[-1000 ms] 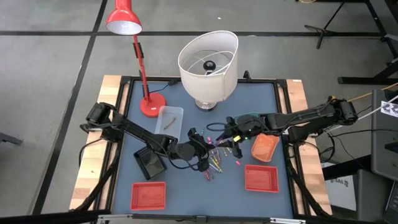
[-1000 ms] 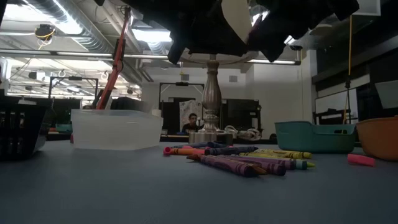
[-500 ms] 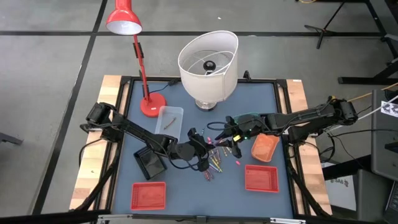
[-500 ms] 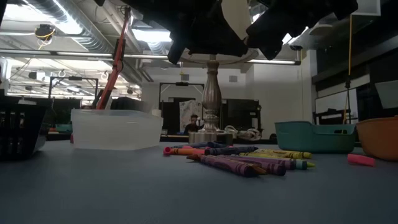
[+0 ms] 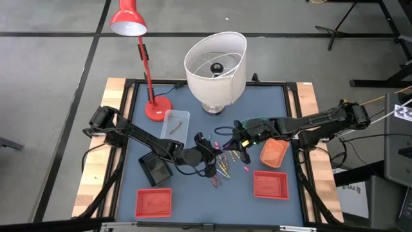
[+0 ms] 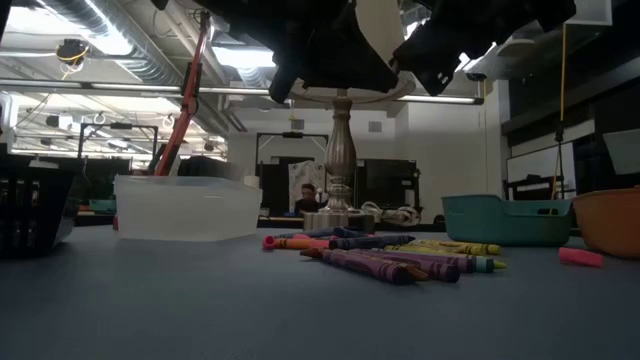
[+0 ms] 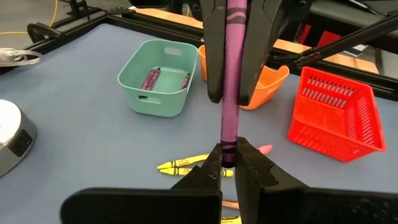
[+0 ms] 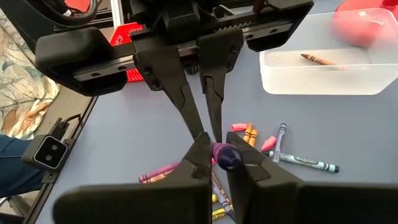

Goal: Sort crayons
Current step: Put the violet crayon into the green bin, then put the dark blue crayon into the black bin

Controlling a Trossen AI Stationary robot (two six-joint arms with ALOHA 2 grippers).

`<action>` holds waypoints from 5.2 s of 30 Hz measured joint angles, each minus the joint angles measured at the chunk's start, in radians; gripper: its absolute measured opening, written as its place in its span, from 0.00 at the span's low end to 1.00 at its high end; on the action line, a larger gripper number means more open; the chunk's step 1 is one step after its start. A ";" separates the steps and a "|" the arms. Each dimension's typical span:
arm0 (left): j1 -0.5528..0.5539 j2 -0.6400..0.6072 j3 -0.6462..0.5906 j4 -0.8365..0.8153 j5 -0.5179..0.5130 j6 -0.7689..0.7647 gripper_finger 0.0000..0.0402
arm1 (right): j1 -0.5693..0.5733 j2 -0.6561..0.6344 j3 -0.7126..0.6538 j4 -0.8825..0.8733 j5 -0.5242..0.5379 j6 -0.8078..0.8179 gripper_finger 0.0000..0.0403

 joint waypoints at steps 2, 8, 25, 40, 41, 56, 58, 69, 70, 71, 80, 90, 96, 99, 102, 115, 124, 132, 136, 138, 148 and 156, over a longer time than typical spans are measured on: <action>0.000 0.000 0.000 0.000 0.000 0.000 0.01 | 0.000 0.000 0.000 0.000 0.000 0.000 0.04; 0.000 0.000 0.000 0.001 0.010 -0.001 0.01 | 0.000 0.000 0.000 -0.009 0.000 0.000 0.08; 0.006 0.000 0.000 -0.006 0.029 -0.003 0.24 | -0.002 0.000 0.000 -0.298 0.136 -0.003 0.05; 0.006 0.000 0.000 -0.026 0.029 -0.003 0.24 | -0.001 0.000 0.007 -0.616 0.384 -0.002 0.05; 0.006 0.000 0.000 -0.026 0.029 -0.003 0.24 | -0.001 0.000 0.016 -0.629 0.384 -0.003 0.05; 0.006 0.000 0.000 -0.027 0.028 -0.003 0.24 | -0.001 0.001 0.116 -0.878 0.558 -0.049 0.07; 0.006 0.000 0.000 -0.027 0.028 -0.003 0.24 | -0.001 0.003 0.096 -0.893 0.600 -0.050 0.09; 0.006 0.000 0.000 -0.027 0.027 -0.003 0.24 | -0.001 0.003 0.017 -0.904 0.641 -0.053 0.19; 0.006 0.000 0.000 -0.027 0.027 -0.003 0.24 | -0.001 0.003 0.016 -0.904 0.646 -0.053 0.21; 0.006 0.000 0.000 -0.027 0.027 -0.003 0.24 | -0.001 0.003 0.015 -0.904 0.647 -0.052 0.23; 0.006 0.000 0.001 -0.070 0.216 0.006 0.24 | -0.001 0.003 0.014 -0.893 0.644 -0.047 0.32; -0.030 0.025 0.002 -0.204 0.318 -0.031 0.24 | -0.001 0.004 0.014 -0.778 0.514 -0.045 0.31; -0.059 0.054 0.002 -0.222 0.297 -0.034 0.24 | -0.001 0.004 0.014 -0.694 0.444 -0.045 0.31; -0.062 0.076 0.002 -0.220 0.269 -0.061 0.24 | -0.001 0.004 0.014 -0.659 0.409 -0.045 0.31; -0.059 0.097 0.002 -0.204 0.246 -0.083 0.24 | -0.001 0.004 0.014 -0.613 0.364 -0.045 0.31; -0.008 0.154 0.000 -0.153 0.205 -0.084 0.24 | 0.000 0.004 0.014 -0.381 0.210 -0.045 0.32; -0.006 0.189 0.000 -0.135 0.214 -0.085 0.24 | 0.000 0.004 0.014 -0.349 0.173 -0.045 0.31; -0.006 0.206 0.000 -0.132 0.223 -0.085 0.24 | 0.000 0.004 0.014 -0.350 0.173 -0.045 0.31; -0.006 0.215 0.000 -0.131 0.234 -0.085 0.24 | 0.000 0.004 0.014 -0.349 0.173 -0.045 0.31; -0.006 0.217 0.000 -0.134 0.236 -0.085 0.24 | 0.000 0.004 0.014 -0.349 0.173 -0.045 0.31; -0.005 0.216 0.000 -0.148 0.238 -0.084 0.22 | 0.000 0.004 0.014 -0.350 0.173 -0.045 0.31; -0.005 0.216 0.000 -0.146 0.238 -0.083 0.12 | 0.000 0.004 0.014 -0.349 0.173 -0.045 0.31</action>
